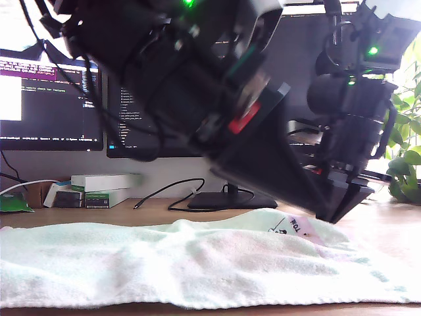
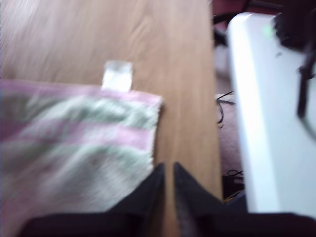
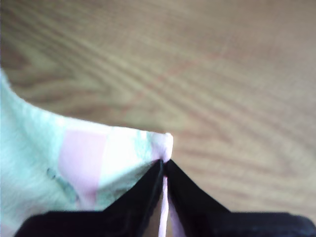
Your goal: Fold the tea towel to a neat square and place it to the right
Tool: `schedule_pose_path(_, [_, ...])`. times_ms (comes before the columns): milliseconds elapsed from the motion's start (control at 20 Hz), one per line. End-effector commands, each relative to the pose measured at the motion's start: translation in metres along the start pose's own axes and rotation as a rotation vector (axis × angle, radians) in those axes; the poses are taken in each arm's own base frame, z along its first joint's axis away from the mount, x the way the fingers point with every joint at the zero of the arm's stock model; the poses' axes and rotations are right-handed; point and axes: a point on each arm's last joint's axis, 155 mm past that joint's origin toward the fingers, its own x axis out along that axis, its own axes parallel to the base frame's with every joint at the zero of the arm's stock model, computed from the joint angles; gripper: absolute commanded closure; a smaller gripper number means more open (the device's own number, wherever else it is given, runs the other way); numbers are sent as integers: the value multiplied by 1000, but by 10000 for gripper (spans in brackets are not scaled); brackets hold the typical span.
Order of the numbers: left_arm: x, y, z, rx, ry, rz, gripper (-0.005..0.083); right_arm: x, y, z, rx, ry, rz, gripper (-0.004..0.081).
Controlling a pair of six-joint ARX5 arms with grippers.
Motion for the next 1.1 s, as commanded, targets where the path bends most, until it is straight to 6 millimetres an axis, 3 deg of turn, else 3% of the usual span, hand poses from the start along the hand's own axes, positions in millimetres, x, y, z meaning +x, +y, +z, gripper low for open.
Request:
schedule_pose_path(0, [1, 9, -8, -48, 6, 15, 793, 9, -3, -6, -3, 31, -9, 783])
schedule_pose_path(400, [0, 13, 4, -87, -43, 28, 793, 1, -15, -3, -21, 42, -79, 777])
schedule_pose_path(600, [0, 15, 6, -85, -51, 33, 793, -5, -12, 8, -26, 20, -73, 620])
schedule_pose_path(700, [-1, 19, 5, -92, -51, 39, 793, -7, -12, 9, -27, 22, -71, 593])
schedule_pose_path(900, [-5, 31, -6, -142, -13, 84, 793, -7, -6, 2, -40, 50, -38, 601])
schedule_pose_path(1050, [-16, 52, -43, -242, 104, 153, 793, -8, 17, 1, -64, 50, 81, 759])
